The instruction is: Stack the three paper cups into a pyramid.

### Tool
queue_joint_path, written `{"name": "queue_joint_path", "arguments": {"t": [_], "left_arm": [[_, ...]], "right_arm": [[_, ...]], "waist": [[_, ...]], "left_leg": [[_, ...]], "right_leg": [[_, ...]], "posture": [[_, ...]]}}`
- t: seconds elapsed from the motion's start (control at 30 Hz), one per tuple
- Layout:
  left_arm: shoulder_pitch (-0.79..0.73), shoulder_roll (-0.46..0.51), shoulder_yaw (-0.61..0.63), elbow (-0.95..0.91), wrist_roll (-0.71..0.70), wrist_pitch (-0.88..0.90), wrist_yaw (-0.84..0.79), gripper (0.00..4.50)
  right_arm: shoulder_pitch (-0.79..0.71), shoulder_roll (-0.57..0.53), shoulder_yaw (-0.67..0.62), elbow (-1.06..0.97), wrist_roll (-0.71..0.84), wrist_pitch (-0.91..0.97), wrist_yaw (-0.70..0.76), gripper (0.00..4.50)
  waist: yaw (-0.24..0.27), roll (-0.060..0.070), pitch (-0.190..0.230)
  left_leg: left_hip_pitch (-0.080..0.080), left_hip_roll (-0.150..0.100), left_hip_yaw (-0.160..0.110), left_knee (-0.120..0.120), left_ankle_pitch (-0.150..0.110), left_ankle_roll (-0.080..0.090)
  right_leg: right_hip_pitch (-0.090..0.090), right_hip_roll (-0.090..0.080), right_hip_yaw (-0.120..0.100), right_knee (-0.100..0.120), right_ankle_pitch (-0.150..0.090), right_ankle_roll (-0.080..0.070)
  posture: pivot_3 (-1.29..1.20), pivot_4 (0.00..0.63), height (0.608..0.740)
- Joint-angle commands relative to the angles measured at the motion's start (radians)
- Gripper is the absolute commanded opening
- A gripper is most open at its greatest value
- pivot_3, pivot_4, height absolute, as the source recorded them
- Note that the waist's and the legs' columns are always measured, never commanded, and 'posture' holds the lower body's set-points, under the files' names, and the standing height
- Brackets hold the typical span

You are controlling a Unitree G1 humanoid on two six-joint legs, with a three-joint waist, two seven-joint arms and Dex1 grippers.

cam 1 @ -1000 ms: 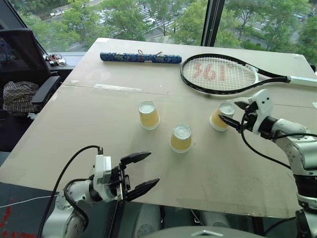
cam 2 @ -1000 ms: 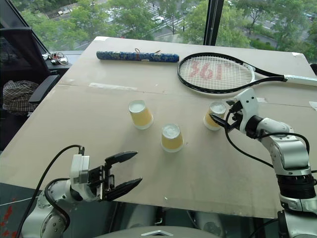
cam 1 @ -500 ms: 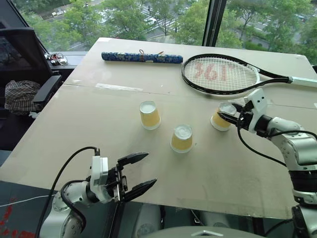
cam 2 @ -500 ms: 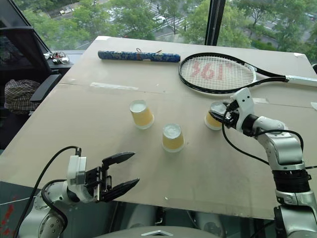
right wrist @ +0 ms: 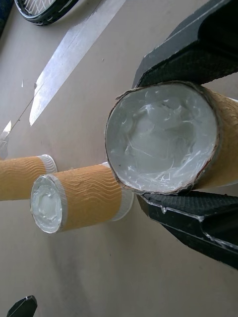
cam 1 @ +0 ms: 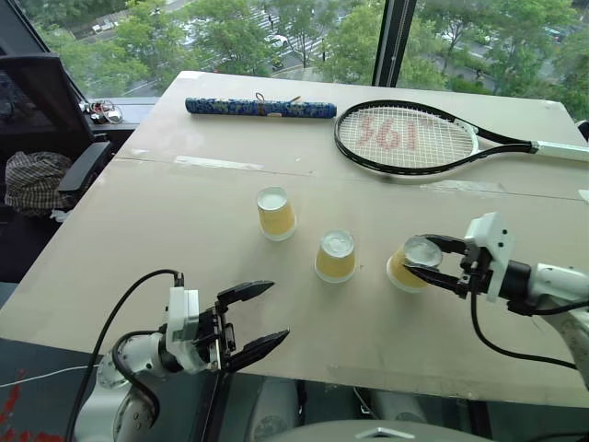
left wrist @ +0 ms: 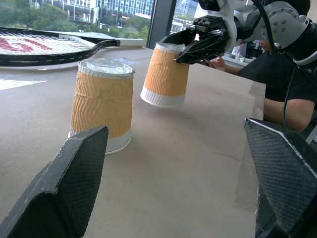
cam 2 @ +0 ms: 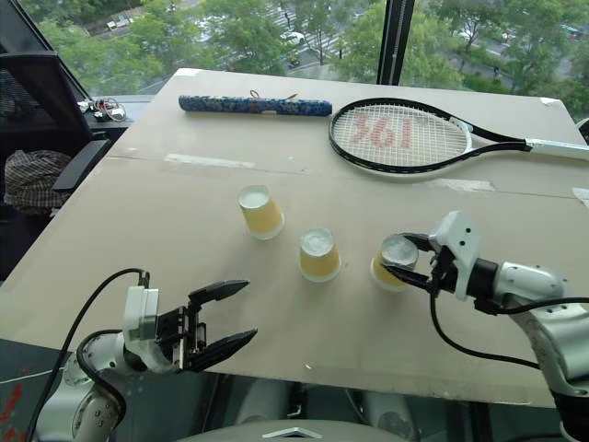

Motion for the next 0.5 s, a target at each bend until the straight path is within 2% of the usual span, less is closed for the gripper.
{"name": "queue_joint_path", "arguments": {"t": [0.03,0.5], "left_arm": [[-0.011,0.012,0.014,-0.004,-0.024,0.009,-0.009,4.50],[0.013,0.030,0.047,-0.006,-0.036,0.017,-0.028,4.50]], "right_arm": [[-0.001,0.012,0.035,-0.026,-0.040,-0.072,-0.006,2.09],[-0.025,0.071,0.185,0.017,-0.132,-0.152,-0.009,2.09]], "waist": [[0.001,0.000,0.000],[-0.002,-0.001,0.000]], "left_leg": [[0.000,-0.001,0.000,0.000,0.000,0.000],[0.000,0.000,0.000,0.000,0.000,0.000]], "right_leg": [[0.000,0.000,0.000,0.000,0.001,-0.001],[0.000,0.000,0.000,0.000,0.001,-0.001]], "posture": [[0.00,0.150,0.740],[0.00,0.150,0.740]]}}
